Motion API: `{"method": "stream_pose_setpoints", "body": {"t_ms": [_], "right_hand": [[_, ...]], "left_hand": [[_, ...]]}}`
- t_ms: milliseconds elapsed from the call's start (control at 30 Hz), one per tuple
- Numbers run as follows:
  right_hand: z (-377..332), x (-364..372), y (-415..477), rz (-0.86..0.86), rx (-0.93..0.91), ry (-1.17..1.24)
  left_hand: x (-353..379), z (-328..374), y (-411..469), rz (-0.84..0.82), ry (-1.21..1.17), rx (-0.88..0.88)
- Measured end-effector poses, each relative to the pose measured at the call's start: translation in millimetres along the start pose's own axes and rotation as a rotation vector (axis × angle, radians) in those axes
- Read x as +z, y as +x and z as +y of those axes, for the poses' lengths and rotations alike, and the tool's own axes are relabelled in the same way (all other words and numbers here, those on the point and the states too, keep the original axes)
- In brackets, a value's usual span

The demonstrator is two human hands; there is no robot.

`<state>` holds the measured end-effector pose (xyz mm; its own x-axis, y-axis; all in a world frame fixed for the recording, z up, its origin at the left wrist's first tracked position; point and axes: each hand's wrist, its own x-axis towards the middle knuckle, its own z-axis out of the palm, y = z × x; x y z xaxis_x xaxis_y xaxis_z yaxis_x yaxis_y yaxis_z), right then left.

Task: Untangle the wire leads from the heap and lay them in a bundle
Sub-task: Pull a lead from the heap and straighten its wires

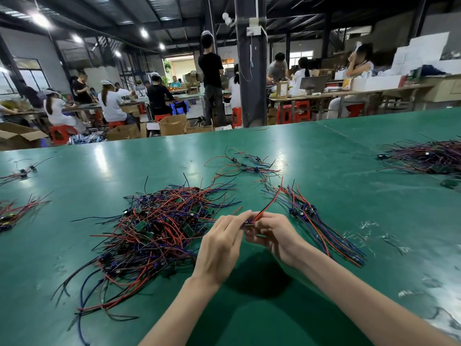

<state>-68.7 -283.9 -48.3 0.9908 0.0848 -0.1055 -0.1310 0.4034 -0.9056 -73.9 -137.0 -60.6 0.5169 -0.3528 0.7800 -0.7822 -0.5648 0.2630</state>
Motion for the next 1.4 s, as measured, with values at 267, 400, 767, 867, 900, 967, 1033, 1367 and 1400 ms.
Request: {"method": "stream_pose_setpoints", "body": {"t_ms": [267, 400, 767, 867, 900, 967, 1033, 1367, 1400], "right_hand": [[1, -2, 7, -0.026, 0.039, 0.155], [2, -4, 11, 0.041, -0.003, 0.147], [-4, -6, 7, 0.091, -0.078, 0.220], [-6, -8, 10, 0.129, -0.074, 0.245], [-7, -9, 11, 0.146, -0.065, 0.232], [-8, -11, 13, 0.177, -0.035, 0.158], [-7, -13, 13, 0.188, 0.004, 0.082], [0, -9, 2, 0.033, 0.060, -0.209], [1, -9, 1, 0.025, 0.055, -0.234]], "left_hand": [[2, -6, -3, 0.013, 0.004, -0.017], [4, -4, -4, 0.015, -0.042, -0.110], [6, 2, -6, -0.033, 0.043, -0.338], [8, 7, -5, -0.089, -0.030, -0.372], [9, 9, -5, -0.114, -0.078, -0.384], [12, 13, -5, -0.172, -0.171, -0.423], [13, 16, -4, -0.171, -0.284, -0.501], [14, -7, 4, -0.045, -0.559, -0.776], [15, -7, 5, -0.058, -0.632, -0.791]]}}
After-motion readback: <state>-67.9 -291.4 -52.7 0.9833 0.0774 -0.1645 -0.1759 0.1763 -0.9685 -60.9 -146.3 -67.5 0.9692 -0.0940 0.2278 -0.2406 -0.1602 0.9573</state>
